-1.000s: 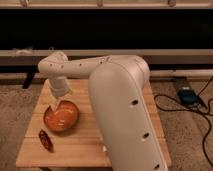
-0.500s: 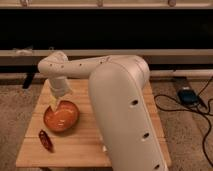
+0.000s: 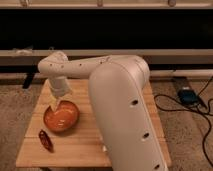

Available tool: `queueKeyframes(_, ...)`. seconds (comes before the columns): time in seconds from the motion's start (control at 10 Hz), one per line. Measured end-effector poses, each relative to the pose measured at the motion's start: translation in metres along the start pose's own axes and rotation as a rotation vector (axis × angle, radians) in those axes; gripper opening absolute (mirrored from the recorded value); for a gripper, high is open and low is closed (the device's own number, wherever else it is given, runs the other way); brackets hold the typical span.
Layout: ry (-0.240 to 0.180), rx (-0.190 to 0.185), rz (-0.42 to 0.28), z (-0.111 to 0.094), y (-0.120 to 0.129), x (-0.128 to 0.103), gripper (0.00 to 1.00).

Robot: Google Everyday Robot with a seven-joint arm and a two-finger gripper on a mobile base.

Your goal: Drag the pepper across the table

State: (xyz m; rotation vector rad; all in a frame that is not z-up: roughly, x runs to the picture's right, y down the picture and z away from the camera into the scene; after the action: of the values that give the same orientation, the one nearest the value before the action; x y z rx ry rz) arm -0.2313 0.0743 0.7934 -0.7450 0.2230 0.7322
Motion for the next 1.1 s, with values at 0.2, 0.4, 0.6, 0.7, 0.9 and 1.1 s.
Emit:
queueKeyframes(0.2, 0.0, 0.0, 0.0, 0.0, 0.0, 0.0, 0.8)
queueKeyframes(0.4, 0.0, 0.0, 0.0, 0.0, 0.0, 0.0, 0.8)
queueKeyframes(0.6, 0.0, 0.0, 0.0, 0.0, 0.0, 0.0, 0.8)
queueKeyframes(0.7, 0.0, 0.0, 0.0, 0.0, 0.0, 0.0, 0.8)
queueKeyframes(0.9, 0.006, 0.006, -0.01, 0.002, 0.0, 0.002, 0.8)
queueKeyframes(1.1, 0.012, 0.005, -0.031, 0.008, 0.014, 0.012, 0.8)
